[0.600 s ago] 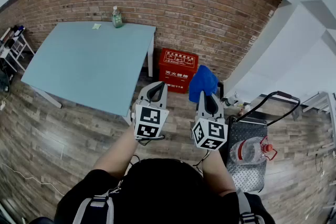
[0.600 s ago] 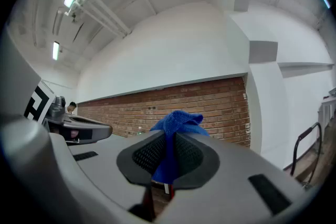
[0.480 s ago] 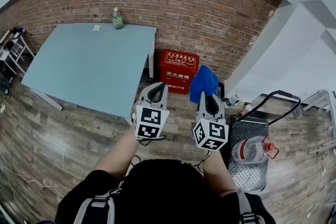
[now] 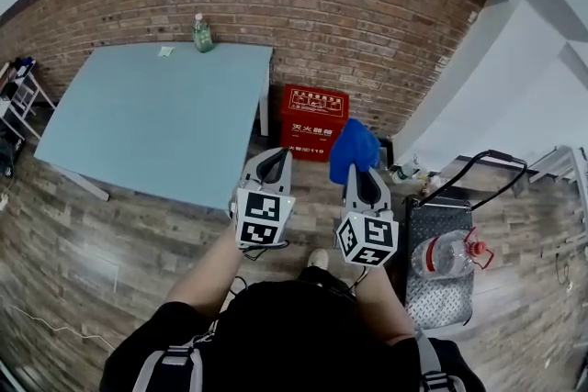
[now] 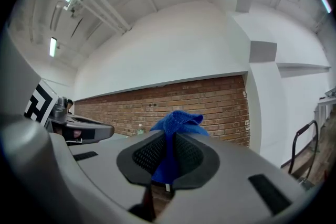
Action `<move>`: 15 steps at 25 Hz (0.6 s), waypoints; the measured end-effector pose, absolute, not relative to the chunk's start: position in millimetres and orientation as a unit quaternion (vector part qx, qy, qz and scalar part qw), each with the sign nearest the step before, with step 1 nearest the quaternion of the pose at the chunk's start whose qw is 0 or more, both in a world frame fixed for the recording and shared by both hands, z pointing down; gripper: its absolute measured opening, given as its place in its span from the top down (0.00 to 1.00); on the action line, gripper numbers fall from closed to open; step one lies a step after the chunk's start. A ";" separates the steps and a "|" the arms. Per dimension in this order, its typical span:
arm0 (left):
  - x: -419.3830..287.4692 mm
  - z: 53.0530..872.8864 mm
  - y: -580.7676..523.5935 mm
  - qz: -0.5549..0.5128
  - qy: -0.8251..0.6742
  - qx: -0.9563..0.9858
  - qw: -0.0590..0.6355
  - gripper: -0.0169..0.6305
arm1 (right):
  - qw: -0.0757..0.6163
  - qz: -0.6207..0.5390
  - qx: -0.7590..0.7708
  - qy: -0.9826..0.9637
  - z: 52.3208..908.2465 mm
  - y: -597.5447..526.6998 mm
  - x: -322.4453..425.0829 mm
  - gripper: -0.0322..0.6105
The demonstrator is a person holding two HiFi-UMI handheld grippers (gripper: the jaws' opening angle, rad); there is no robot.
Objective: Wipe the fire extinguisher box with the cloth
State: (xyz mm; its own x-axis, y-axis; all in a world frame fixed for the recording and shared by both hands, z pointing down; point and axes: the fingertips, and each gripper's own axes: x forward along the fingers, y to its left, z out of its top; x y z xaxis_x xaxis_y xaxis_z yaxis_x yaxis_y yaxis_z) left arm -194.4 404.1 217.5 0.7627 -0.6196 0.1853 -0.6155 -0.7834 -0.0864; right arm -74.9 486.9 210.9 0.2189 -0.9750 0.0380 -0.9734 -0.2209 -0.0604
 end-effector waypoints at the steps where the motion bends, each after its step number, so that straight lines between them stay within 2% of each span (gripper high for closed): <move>1: -193.2 220.1 400.4 -0.105 0.330 -0.938 0.008 0.96 | 0.010 -0.034 -0.780 0.625 211.5 484.1 -73.7 0.88; 7: -173.8 230.5 371.0 -0.114 0.335 -0.935 0.005 0.96 | 0.014 -0.036 -0.777 0.628 218.4 454.8 -50.7 0.88; 15: -111.0 216.0 314.7 -0.119 0.339 -0.933 0.031 0.96 | 0.030 -0.035 -0.772 0.634 213.6 398.3 10.6 0.88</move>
